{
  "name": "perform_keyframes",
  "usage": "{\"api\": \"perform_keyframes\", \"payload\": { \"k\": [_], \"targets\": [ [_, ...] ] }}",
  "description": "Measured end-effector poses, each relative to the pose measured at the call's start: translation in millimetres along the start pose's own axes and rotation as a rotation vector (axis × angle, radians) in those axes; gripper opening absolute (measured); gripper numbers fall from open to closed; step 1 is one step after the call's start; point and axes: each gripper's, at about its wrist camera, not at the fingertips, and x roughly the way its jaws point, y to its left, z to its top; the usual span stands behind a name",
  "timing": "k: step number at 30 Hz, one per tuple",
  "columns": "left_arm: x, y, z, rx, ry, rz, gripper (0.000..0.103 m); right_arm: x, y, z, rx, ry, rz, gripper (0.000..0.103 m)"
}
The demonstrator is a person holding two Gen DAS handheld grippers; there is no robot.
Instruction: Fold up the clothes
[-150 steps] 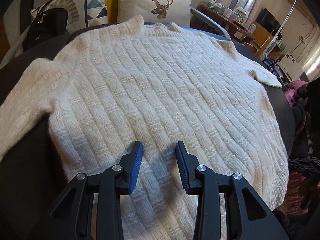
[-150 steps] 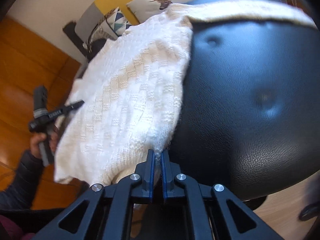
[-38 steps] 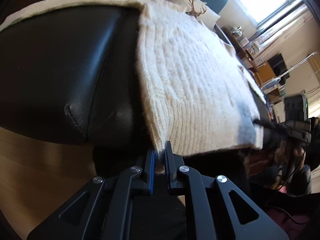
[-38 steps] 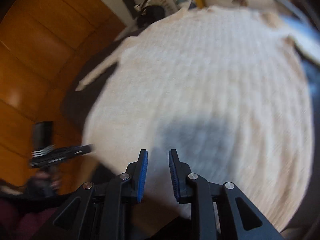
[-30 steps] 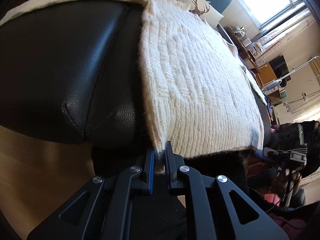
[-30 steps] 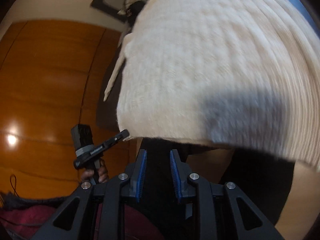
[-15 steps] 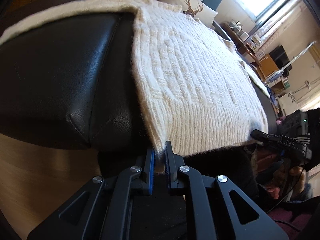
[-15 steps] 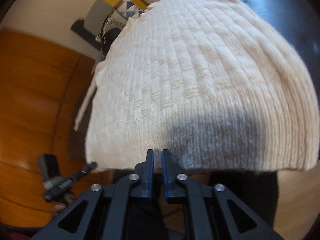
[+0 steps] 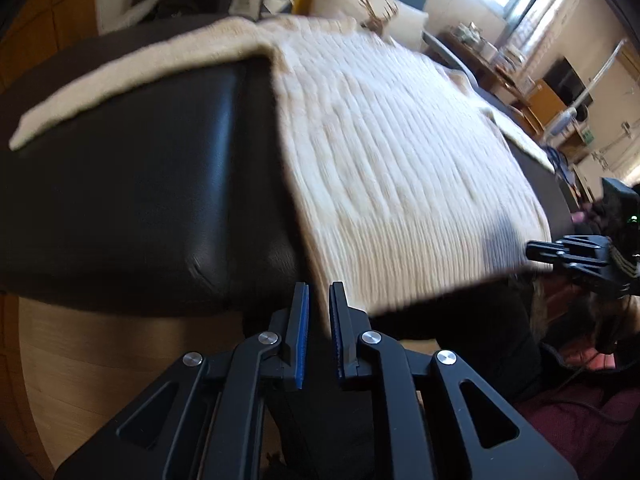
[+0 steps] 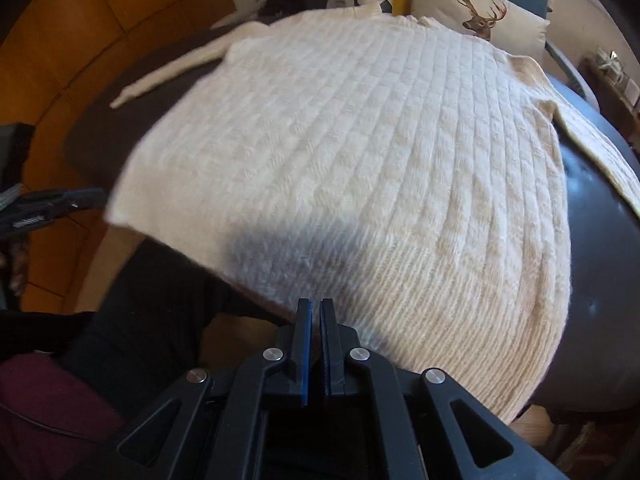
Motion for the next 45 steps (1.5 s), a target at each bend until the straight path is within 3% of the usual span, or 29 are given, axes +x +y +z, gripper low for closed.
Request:
{"api": "perform_keyframes", "payload": {
  "k": [1,4,6,8,11,14,19,25,27,29,33,38,41,43,45],
  "targets": [
    [-2.9,-0.8,9.8,-0.004,-0.022,-0.015,0.011,-5.8,-5.8,11.9,0.007,-0.030,0.003,0.003],
    [-2.7,-12.0,45.7,0.027,-0.091,-0.043,0.014,-21.9,-23.8,50.7,0.036,-0.126,0.016,0.018],
    [5.5,-18.8,73.9,0.047,-0.127,-0.052,0.015,-17.1,-29.9,74.5,0.018,-0.160,-0.021,0.018],
    [22.6,-18.8,97.3,0.046,-0.127,-0.040,0.016,-1.0,-35.3,92.2,0.024,-0.146,-0.057,0.018],
    [48.4,0.0,130.5,0.012,-0.109,-0.007,0.016,24.2,-40.7,104.5,0.042,-0.108,-0.042,0.018],
    [62.4,30.6,149.2,-0.030,-0.114,0.019,0.016,35.4,-37.0,97.3,0.028,-0.077,-0.033,0.018],
    [90.6,61.8,173.9,-0.055,-0.061,-0.039,0.025,43.1,-33.0,106.1,-0.016,-0.091,0.003,0.018],
    [116.0,55.6,190.6,-0.016,-0.033,-0.059,0.025,65.5,-33.5,138.5,-0.057,-0.082,-0.013,0.018],
    [118.6,54.1,191.7,0.002,-0.036,-0.016,0.025,74.6,-34.1,145.6,-0.067,-0.067,-0.029,0.018],
    [119.8,52.8,191.9,0.024,-0.042,0.038,0.016,83.9,-36.0,147.6,-0.076,-0.035,-0.064,0.018],
    [116.5,57.4,186.2,0.037,-0.048,0.111,0.013,88.9,-39.7,146.7,-0.074,-0.010,-0.083,0.017],
    [100.9,63.4,183.9,-0.006,-0.044,0.091,0.017,86.3,-43.4,146.9,-0.057,0.004,-0.065,0.017],
    [74.9,46.9,185.8,0.009,-0.127,0.108,0.017,72.8,-40.5,159.3,-0.061,-0.047,-0.033,0.019],
    [58.2,33.2,188.2,0.019,-0.180,0.029,0.017,71.3,-41.5,166.0,-0.053,-0.063,-0.028,0.019],
    [65.0,20.1,192.0,0.050,-0.166,0.015,0.018,80.4,-45.0,168.8,-0.046,-0.046,-0.068,0.019]
  ]
}}
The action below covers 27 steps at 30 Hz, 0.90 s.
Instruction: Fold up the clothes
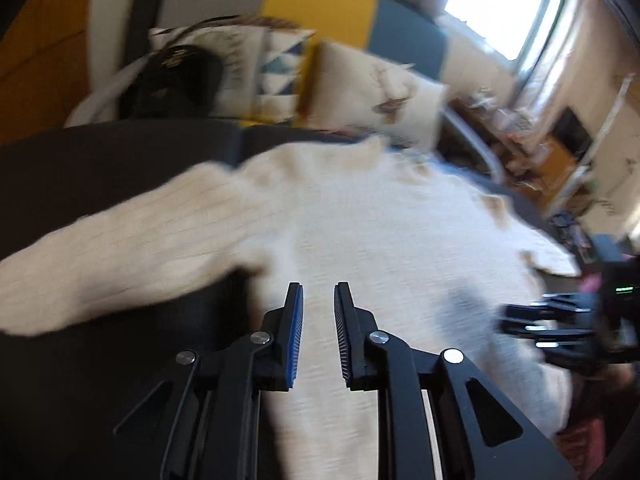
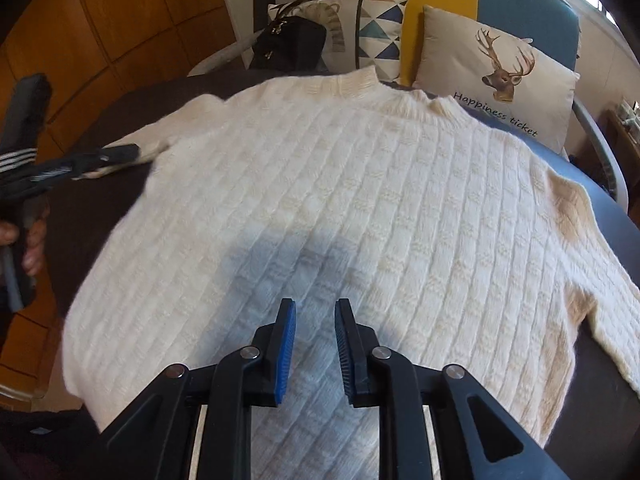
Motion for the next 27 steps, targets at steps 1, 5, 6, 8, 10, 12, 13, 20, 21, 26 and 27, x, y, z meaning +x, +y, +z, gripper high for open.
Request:
{"api": "perform_keyframes", "payload": {
  "k": [1,5,6,8,10,12,13,20,21,26,27],
  "targets": [
    [10.7,-4.3,-1.2,0.021,0.028,0.014,0.018,8.1,-4.9,-1.8,0.012,0.028,-0.004,0.019],
    [46.0,-20.0,-2.2,0.095,0.111,0.045,0.018,10.3,-23.7,-3.7,0.055,0.049,0.068,0.019],
    [43.4,-21.3,3.7,0.097,0.090,0.013,0.018,3.8,-30.7,0.0,0.072,0.021,0.106,0.019],
    [47.3,-26.9,28.2,0.135,0.050,-0.004,0.018,-11.1,-53.7,15.5,0.115,-0.058,0.154,0.019],
    [53.7,-33.4,56.3,0.183,0.011,-0.008,0.020,-20.9,-77.8,33.9,0.153,-0.126,0.185,0.021],
    [60.1,-39.9,84.4,0.230,-0.029,-0.012,0.024,-23.1,-102.2,55.6,0.184,-0.175,0.194,0.022],
    [63.4,-43.1,98.4,0.254,-0.049,-0.014,0.024,-19.4,-110.5,66.6,0.186,-0.178,0.184,0.022],
    [125.9,-51.2,143.4,0.446,0.033,-0.024,0.025,21.9,-132.3,128.3,0.143,-0.150,0.145,0.022],
    [132.8,-51.1,145.5,0.454,0.051,-0.033,0.026,28.1,-132.3,137.3,0.120,-0.142,0.148,0.022],
    [167.6,-50.2,156.0,0.494,0.143,-0.079,0.034,63.4,-125.2,162.6,-0.002,-0.051,0.143,0.022],
    [174.6,-50.1,158.0,0.502,0.162,-0.088,0.034,69.8,-123.1,165.4,-0.017,-0.036,0.133,0.022]
  ]
}}
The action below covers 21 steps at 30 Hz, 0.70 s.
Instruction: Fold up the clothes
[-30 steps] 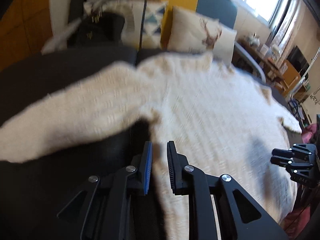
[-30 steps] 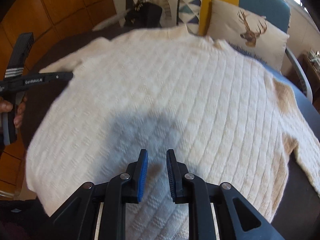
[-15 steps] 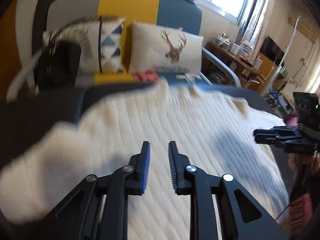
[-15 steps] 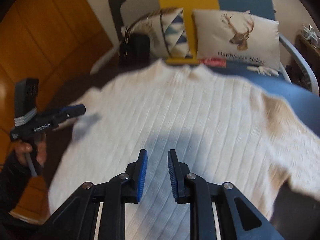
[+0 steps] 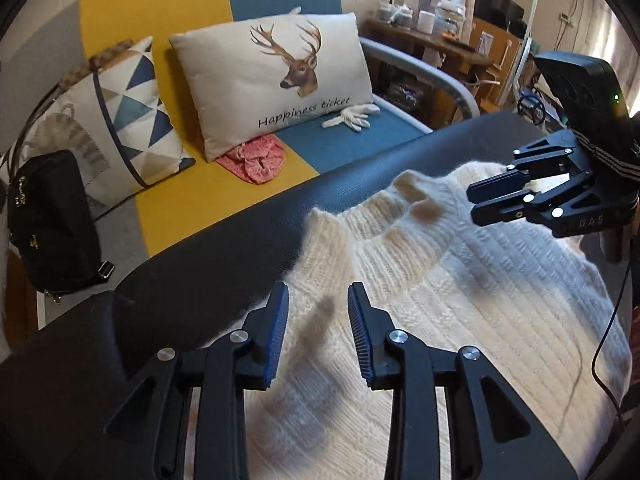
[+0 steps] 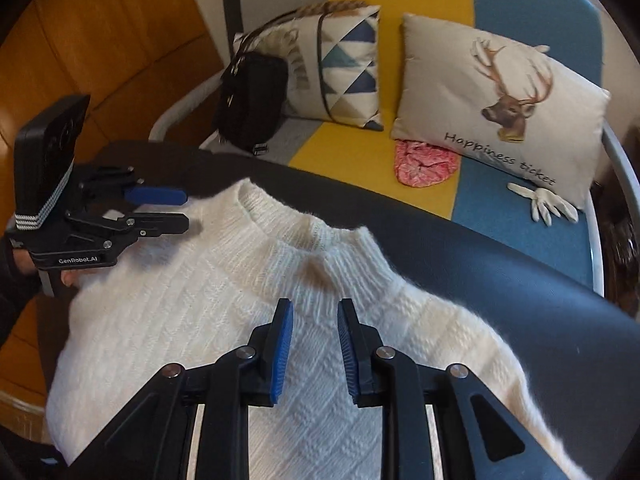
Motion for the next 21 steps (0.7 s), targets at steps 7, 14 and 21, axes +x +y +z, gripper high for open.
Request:
{"api": "perform_keyframes", "payload": {
  "k": [7,14,21],
  "targets": [
    [30.1,-0.4,-1.7,0.035,0.042,0.086,0.042,31.0,4.1,4.5,-0.059,0.052,-0.131,0.022],
    [24.8,-7.8,-15.1,-0.037,-0.040,0.145,0.006,23.9,8.2,2.5,-0.065,0.011,-0.244,0.003],
    [30.3,-0.9,-19.9,-0.162,-0.090,0.252,0.005,23.7,-12.4,2.1,0.050,-0.068,-0.223,0.003]
  ]
}}
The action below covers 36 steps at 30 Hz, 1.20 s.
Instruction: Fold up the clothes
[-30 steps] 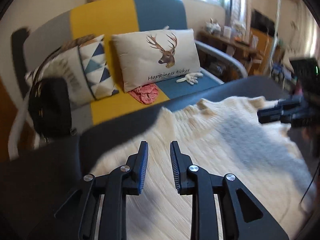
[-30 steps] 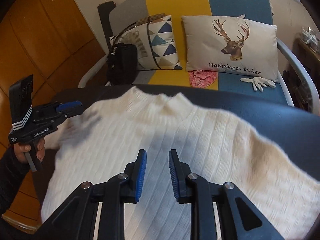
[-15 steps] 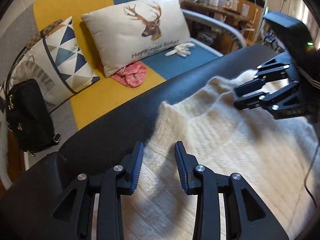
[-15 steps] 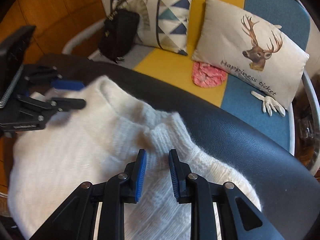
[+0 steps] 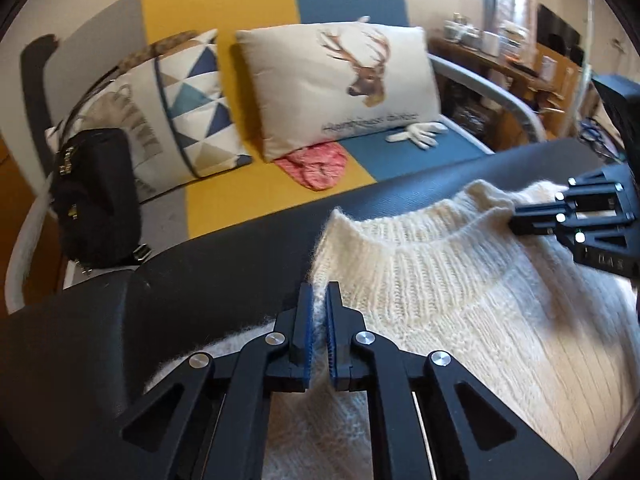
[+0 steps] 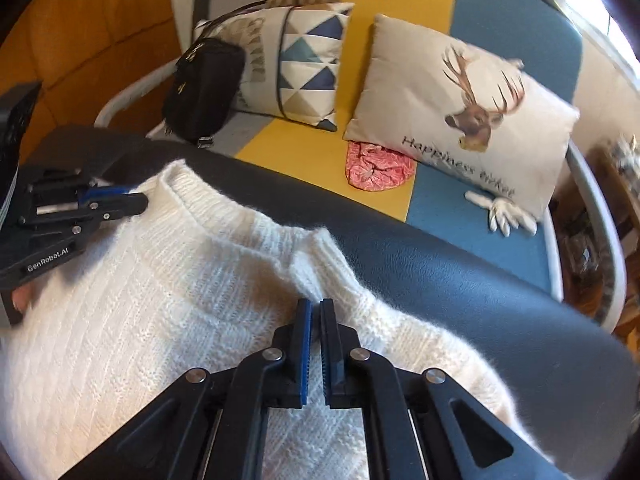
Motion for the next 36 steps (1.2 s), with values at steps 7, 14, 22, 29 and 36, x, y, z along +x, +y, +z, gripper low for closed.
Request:
{"api": "perform_keyframes", "payload": {
  "k": [7,14,22,29,36],
  "targets": [
    [-12.0,-13.4,-0.8,-0.018,-0.025,0.024,0.017,-8.2,-29.9,-3.5,0.232,-0.034,0.158,0.006],
    [-29.7,-26.8,-4.9,-0.019,-0.058,0.012,0.023,-20.2,-24.3,-9.1,0.136,-0.021,0.060,0.009],
    [-6.2,-25.9,-11.4,-0.063,0.012,0.047,0.026,-1.6,-26.3,-26.8,0.121,-0.009,-0.080,0.002],
    [-22.4,-35.1,-11.4,-0.092,0.006,0.030,0.026,-35.1,-30.1,-39.2,0.210,-0.038,0.062,0.011],
    [-67.1,-90.5,-18.2,-0.024,-0.049,-0.142,0.025,-164.5,-116.1,-149.8,0.668,-0.191,0.292,0.020]
  ]
}}
